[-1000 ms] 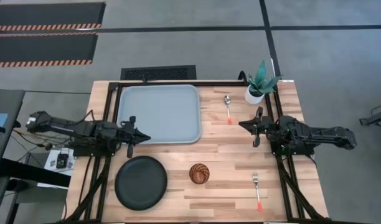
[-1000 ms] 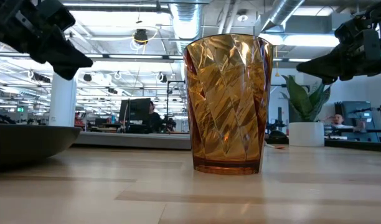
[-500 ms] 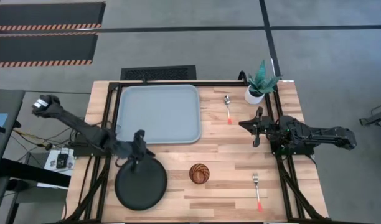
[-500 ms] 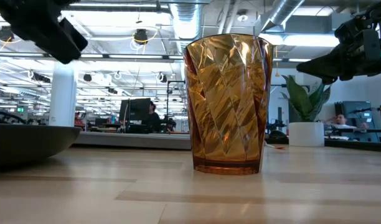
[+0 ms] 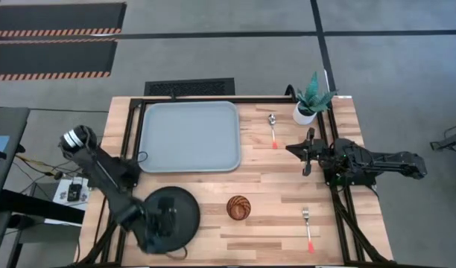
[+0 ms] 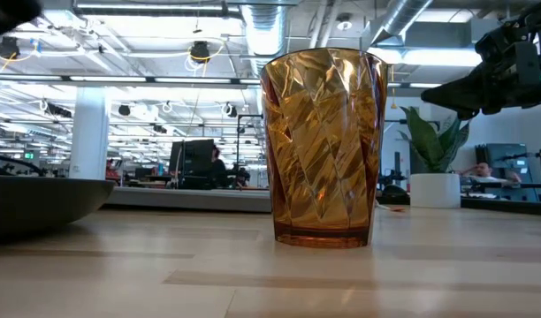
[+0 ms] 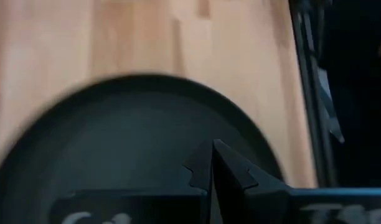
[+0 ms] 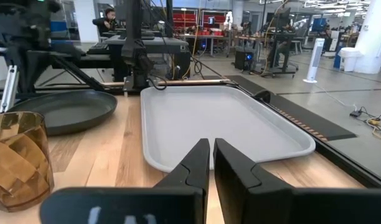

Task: Pick and place plate/cup/fork/spoon on tray
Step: Put the black plate on the middle of the gray serving tray

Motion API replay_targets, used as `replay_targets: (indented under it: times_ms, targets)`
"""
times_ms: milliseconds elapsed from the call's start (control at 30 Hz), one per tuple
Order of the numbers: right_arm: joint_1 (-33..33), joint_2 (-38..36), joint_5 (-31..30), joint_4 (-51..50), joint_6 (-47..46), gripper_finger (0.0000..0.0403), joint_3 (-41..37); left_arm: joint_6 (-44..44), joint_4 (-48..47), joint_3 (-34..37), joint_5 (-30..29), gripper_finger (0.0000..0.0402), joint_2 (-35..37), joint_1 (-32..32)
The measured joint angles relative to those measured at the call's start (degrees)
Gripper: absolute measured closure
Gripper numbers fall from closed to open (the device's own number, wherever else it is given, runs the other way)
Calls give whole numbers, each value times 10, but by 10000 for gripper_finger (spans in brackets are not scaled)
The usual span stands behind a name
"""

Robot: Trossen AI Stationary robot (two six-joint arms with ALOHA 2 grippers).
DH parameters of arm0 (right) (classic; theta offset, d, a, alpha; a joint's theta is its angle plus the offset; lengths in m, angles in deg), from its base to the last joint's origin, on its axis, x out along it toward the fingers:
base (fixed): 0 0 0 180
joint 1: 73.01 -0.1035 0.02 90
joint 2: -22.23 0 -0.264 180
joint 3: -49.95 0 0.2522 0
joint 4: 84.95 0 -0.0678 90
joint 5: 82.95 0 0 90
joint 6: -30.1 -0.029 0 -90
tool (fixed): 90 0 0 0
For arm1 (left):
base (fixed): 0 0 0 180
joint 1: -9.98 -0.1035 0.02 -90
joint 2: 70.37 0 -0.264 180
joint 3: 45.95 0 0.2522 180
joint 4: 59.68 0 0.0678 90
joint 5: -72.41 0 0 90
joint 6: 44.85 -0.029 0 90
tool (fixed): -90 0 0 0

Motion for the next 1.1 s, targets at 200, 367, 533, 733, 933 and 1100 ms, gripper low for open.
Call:
replay_targets:
  times_ms: [200, 367, 533, 733, 933, 1100]
  targets:
    - [0, 0, 0, 0, 0, 355, 0, 104, -67, -111, 61, 388, -103, 27]
    - [0, 0, 0, 0, 0, 355, 0, 149, -67, -153, 70, 351, -157, 38]
    - [0, 0, 0, 0, 1, 355, 0, 184, -69, -161, 69, 305, -182, 39]
    - [0, 0, 0, 0, 1, 355, 0, 179, -75, -161, 76, 267, -202, 39]
    - [0, 0, 0, 0, 1, 355, 0, 185, -82, -161, 67, 259, -209, 38]
    - [0, 0, 0, 0, 1, 355, 0, 191, -83, -161, 65, 269, -213, 38]
